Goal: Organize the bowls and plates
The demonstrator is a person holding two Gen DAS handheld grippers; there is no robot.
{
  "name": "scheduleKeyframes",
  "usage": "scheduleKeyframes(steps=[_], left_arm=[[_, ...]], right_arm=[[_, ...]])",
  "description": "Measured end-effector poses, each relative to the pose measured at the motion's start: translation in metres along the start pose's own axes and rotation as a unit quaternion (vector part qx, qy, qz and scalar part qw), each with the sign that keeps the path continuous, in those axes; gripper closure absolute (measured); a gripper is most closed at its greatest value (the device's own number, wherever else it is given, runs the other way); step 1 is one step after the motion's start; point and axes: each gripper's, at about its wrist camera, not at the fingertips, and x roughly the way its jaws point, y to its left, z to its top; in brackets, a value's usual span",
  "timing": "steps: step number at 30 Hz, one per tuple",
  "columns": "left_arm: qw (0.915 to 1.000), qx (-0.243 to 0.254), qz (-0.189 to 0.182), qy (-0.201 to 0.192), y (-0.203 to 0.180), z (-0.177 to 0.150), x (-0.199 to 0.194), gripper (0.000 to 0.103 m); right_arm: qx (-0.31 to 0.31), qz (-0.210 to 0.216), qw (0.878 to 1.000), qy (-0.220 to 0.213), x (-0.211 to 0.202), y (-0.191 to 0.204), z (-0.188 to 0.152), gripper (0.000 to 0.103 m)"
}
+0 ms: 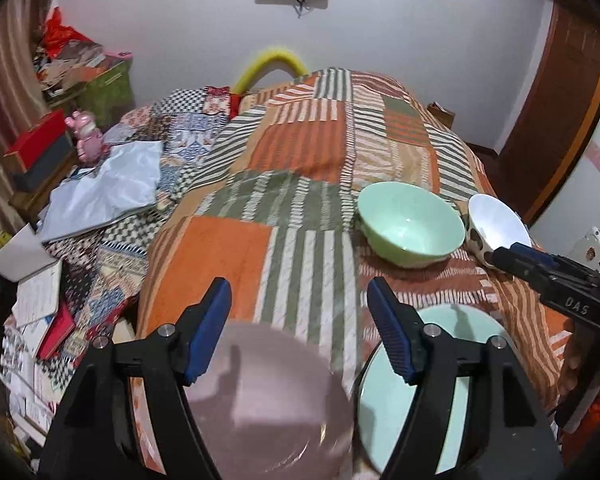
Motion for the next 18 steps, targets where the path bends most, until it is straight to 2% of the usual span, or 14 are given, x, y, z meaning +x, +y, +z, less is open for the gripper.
scheduleKeyframes(steps=[4,12,18], left_arm=[[0.9998,0.015,-0.005,0.011,-0.013,0.019,0.027,0.033],[0.9987,0.035,-0.002,0.038,-0.029,0.035,0.073,0.033],[0.9976,0.051,-0.006,0.047,-0.04,0.043,0.097,0.033]], right_arm=[[0.002,-0.009,1.0,0.022,0.02,-0.008,0.004,0.051],[0.041,0.019,0.997,0.056,0.051,-0.023,0.009,0.052],[0.027,0.015,0.996,0.079,0.066,-0.02,0.011,0.052]])
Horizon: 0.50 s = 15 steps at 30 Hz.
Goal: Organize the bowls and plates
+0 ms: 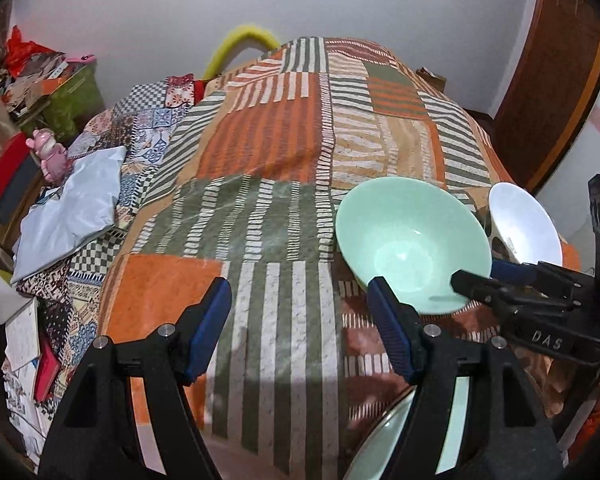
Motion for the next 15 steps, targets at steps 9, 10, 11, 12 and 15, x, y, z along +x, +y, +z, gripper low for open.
scheduleKeyframes(steps=[9,10,11,12,15], left_arm=[[0.9994,0.016,-0.005,0.03,-0.008,0.002,0.029,0.033],[0.9993,0.016,-0.007,0.034,-0.008,0.002,0.031,0.033],[0.9992,0.015,-0.008,0.036,-0.008,0.001,0.032,0.033],[0.9991,0.014,-0.008,0.039,-0.008,0.0,0.033,0.033],[0.9989,0.015,-0.008,0.044,-0.007,-0.004,0.034,0.033]], right_arm=[[-0.033,-0.004,0.999,0.023,0.014,0.0,0.009,0.066],[-0.04,-0.005,0.999,0.024,0.014,0.001,0.008,0.068],[-0.051,-0.005,0.998,0.027,0.015,0.003,0.008,0.07],[-0.062,-0.001,0.998,0.03,0.015,0.005,0.006,0.071],[-0.087,0.018,0.995,0.041,0.017,0.016,0.005,0.075]])
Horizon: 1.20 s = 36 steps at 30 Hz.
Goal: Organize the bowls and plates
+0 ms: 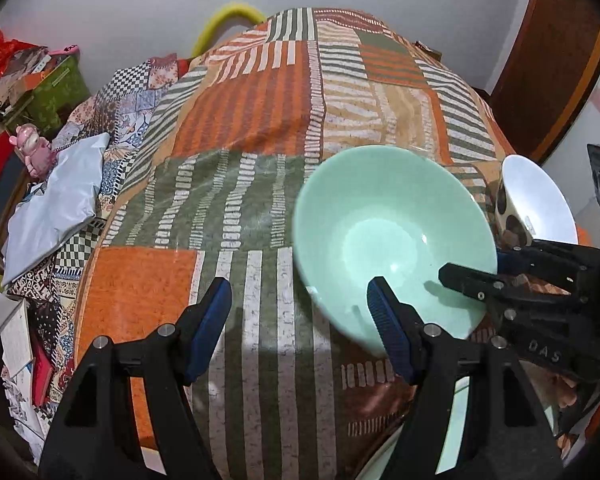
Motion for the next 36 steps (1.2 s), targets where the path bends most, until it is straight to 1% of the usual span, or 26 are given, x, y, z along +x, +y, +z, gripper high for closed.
scheduleKeyframes(steps=[2,4,6,7,10,11,13,15,20,21,23,26,30,36], left_arm=[[1.0,0.0,0.002,0.006,0.001,-0.003,0.001,0.033],[0.9999,-0.005,-0.001,0.014,0.004,-0.006,0.002,0.034],[0.9997,-0.009,-0.005,0.021,0.006,-0.008,0.003,0.041],[0.9997,-0.011,-0.003,0.024,0.007,-0.009,0.004,0.043],[0.9995,-0.015,-0.001,0.027,0.01,-0.011,0.005,0.047],[0.9995,-0.016,0.0,0.028,0.01,-0.012,0.005,0.051],[0.9994,-0.016,0.0,0.03,0.011,-0.012,0.006,0.055],[0.9993,-0.016,-0.001,0.034,0.012,-0.013,0.009,0.063],[0.9988,-0.016,-0.011,0.045,0.011,-0.014,0.017,0.073],[0.9987,-0.016,-0.011,0.047,0.01,-0.014,0.017,0.073],[0.9989,-0.011,-0.011,0.043,0.007,-0.015,0.016,0.073],[0.9993,-0.006,-0.005,0.037,0.004,-0.014,0.012,0.073],[0.9997,-0.001,-0.009,0.024,-0.001,-0.014,0.001,0.073],[0.9998,0.013,-0.012,-0.005,-0.014,-0.015,-0.022,0.073]], right_arm=[[-0.016,0.012,1.0,0.004,0.0,0.007,-0.001,0.077],[-0.021,0.024,0.999,0.005,-0.004,0.013,-0.003,0.077],[-0.013,0.028,0.999,0.012,-0.004,0.015,-0.003,0.077],[-0.009,0.029,0.999,0.013,-0.003,0.015,-0.003,0.074],[0.002,0.024,1.0,0.004,-0.007,0.014,0.0,0.073],[0.004,0.021,1.0,0.001,-0.007,0.014,0.001,0.072],[0.009,0.016,1.0,-0.006,-0.007,0.013,0.003,0.069],[0.013,0.016,1.0,-0.009,-0.006,0.011,0.004,0.068],[0.025,0.026,0.999,-0.004,0.002,0.007,0.002,0.069],[0.025,0.029,0.999,-0.005,0.002,0.007,0.002,0.069],[0.026,0.032,0.999,-0.01,-0.001,0.007,0.001,0.077],[0.032,0.028,0.999,-0.012,-0.001,0.006,0.001,0.078],[0.043,0.023,0.999,-0.016,-0.008,0.005,-0.001,0.079],[0.053,0.018,0.997,-0.047,-0.034,0.003,-0.006,0.079]])
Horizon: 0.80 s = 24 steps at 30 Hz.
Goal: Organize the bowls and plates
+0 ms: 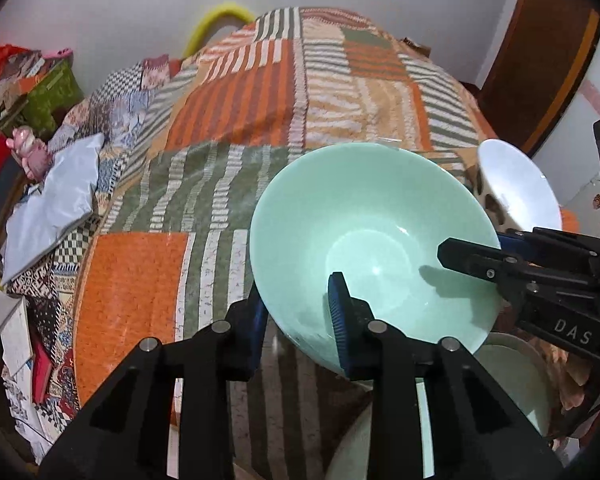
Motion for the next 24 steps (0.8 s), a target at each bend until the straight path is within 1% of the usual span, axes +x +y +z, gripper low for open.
scheduleKeyframes(steps=[3,12,19,24], left_arm=[[0.9999,0.0,-0.006,-0.013,-0.007,0.0,-0.012,0.073],[0.9989,-0.002,-0.017,-0.045,-0.015,-0.011,-0.06,0.074],[0.9975,0.002,-0.017,-0.068,-0.016,-0.027,-0.099,0.074],[0.9966,-0.004,-0.017,-0.081,-0.011,-0.042,-0.122,0.074]], right_arm=[[-0.003,-0.008,1.0,-0.014,-0.015,0.003,-0.002,0.079],[-0.005,-0.004,0.999,-0.043,-0.05,0.017,-0.009,0.079],[-0.016,-0.002,0.998,-0.063,-0.073,0.036,-0.019,0.079],[-0.02,0.004,0.997,-0.071,-0.083,0.048,-0.027,0.079]])
